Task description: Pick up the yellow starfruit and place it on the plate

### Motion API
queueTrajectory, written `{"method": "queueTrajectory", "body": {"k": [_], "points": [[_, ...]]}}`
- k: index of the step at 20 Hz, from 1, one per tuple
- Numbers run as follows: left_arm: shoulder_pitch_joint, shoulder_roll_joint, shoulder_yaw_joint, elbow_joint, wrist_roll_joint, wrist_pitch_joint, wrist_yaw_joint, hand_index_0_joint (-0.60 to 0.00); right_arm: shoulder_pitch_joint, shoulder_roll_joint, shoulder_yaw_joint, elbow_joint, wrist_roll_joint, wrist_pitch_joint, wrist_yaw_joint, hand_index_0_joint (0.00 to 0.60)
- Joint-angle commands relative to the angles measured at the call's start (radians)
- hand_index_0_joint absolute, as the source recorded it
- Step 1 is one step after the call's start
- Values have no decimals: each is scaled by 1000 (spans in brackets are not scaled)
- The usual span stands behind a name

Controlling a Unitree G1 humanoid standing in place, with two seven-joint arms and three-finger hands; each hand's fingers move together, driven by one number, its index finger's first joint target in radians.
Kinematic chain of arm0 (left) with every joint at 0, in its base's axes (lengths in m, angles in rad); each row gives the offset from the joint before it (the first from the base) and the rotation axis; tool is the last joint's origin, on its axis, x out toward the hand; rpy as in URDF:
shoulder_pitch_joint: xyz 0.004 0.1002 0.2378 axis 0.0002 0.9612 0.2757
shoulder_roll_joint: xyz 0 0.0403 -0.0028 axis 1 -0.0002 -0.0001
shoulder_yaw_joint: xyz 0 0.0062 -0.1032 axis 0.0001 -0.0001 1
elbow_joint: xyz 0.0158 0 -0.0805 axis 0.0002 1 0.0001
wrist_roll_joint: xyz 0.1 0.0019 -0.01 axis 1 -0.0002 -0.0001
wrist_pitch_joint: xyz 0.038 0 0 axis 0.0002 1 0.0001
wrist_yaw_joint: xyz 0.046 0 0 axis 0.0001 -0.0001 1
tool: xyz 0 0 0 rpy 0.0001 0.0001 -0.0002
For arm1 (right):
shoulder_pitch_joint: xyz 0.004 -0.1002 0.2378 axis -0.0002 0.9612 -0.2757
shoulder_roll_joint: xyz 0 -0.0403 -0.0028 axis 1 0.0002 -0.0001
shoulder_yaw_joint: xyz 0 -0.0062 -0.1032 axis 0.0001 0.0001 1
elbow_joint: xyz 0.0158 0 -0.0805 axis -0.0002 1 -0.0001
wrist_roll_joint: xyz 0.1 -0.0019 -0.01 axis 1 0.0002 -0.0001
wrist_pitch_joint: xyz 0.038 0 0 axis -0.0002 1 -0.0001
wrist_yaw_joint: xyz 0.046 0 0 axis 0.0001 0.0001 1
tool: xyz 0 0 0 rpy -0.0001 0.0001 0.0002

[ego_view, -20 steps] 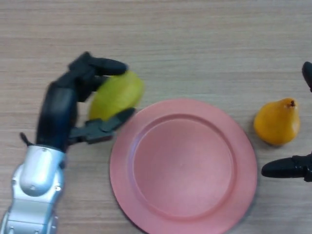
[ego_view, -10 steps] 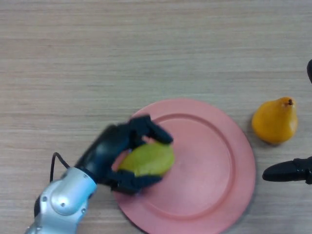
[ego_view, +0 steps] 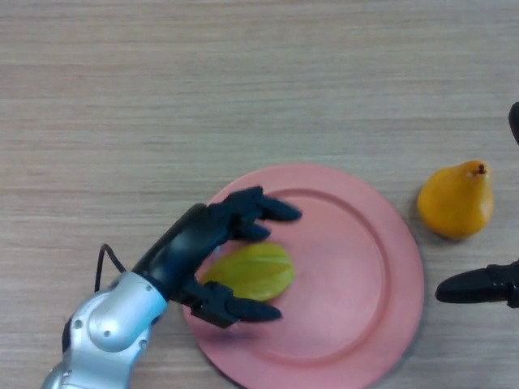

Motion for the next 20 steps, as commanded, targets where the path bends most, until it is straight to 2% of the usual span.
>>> {"method": "queueTrajectory", "body": {"k": [1,3,5,7,8,11,14,18,20], "points": [[-24,13,66,-83,-84,-57,11,0,-19,-17,-23,-48,-4,-98,-14,0],[-21,21,101,-127,-165,-9,0,0,-32,-23,-11,-37,-20,-107,-14,0],[-39,29,145,-174,-273,34,32,0,-40,-21,6,-22,-24,-121,-21,0],[-38,43,195,-202,-371,-7,78,0,-53,-24,15,-17,-6,-105,-27,0],[-35,63,239,-225,-425,-10,95,0,-67,-29,23,-12,-4,-93,-33,0],[-43,99,320,-229,-486,-44,126,0,-84,-31,29,-2,11,-104,-52,0],[-46,131,386,-223,-536,-31,190,0,-92,-32,38,11,27,-128,-70,0],[-45,145,424,-235,-597,-14,253,0,-111,-35,55,24,44,-134,-80,0],[-40,148,424,-235,-580,-34,258,0,-121,-38,66,25,48,-126,-73,0]]}}
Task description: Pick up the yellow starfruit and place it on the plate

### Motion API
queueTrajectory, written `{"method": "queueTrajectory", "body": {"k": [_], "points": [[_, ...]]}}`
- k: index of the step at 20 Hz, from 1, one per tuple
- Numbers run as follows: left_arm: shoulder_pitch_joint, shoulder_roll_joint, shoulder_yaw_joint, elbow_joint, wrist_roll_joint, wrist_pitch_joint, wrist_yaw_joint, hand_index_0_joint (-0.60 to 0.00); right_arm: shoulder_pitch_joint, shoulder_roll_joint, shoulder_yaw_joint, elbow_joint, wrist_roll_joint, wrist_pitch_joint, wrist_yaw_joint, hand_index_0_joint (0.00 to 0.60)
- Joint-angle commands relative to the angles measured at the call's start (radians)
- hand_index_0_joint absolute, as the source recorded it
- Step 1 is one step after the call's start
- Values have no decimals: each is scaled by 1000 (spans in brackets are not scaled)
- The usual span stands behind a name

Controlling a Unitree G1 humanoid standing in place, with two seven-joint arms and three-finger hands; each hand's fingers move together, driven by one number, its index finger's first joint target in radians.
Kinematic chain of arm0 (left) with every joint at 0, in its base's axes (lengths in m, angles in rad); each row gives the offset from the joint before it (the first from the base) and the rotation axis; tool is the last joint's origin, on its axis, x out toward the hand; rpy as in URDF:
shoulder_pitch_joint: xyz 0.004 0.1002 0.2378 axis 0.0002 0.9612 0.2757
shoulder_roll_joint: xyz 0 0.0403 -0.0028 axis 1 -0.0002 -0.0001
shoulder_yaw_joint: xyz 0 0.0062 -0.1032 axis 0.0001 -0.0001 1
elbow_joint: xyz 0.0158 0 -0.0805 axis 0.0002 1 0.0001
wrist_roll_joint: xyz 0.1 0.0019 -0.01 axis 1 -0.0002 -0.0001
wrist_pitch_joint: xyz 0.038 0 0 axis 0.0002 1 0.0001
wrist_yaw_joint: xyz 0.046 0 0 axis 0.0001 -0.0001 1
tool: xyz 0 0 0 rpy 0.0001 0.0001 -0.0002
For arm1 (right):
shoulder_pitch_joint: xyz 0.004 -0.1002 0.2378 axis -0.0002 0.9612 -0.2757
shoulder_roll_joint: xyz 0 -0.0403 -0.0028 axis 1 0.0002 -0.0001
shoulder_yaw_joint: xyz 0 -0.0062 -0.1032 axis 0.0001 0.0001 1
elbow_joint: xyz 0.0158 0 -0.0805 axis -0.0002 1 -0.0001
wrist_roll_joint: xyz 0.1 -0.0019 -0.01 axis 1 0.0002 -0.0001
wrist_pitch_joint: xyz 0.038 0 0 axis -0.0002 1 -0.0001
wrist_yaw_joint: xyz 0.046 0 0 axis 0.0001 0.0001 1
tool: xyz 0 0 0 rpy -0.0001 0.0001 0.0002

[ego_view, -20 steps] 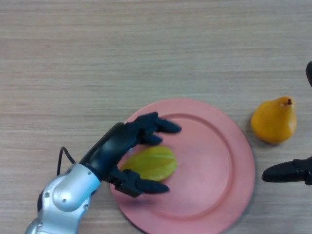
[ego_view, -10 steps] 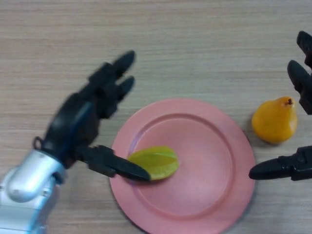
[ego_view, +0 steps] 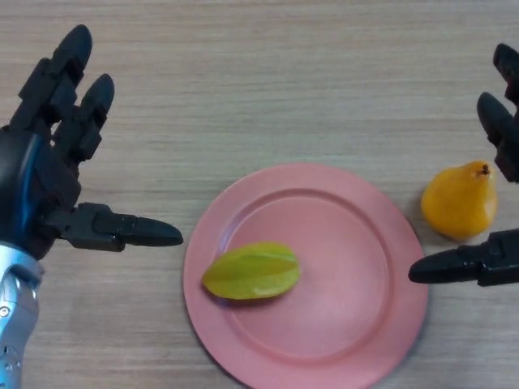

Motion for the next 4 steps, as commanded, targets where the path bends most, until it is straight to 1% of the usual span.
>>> {"method": "queueTrajectory", "body": {"k": [1,4], "points": [[-20,44,85,-61,-22,-141,12,0,-27,-33,-15,-47,42,-131,-9,0],[-20,60,105,-31,46,-187,-7,0,-29,-35,-19,-31,63,-132,10,0]]}}
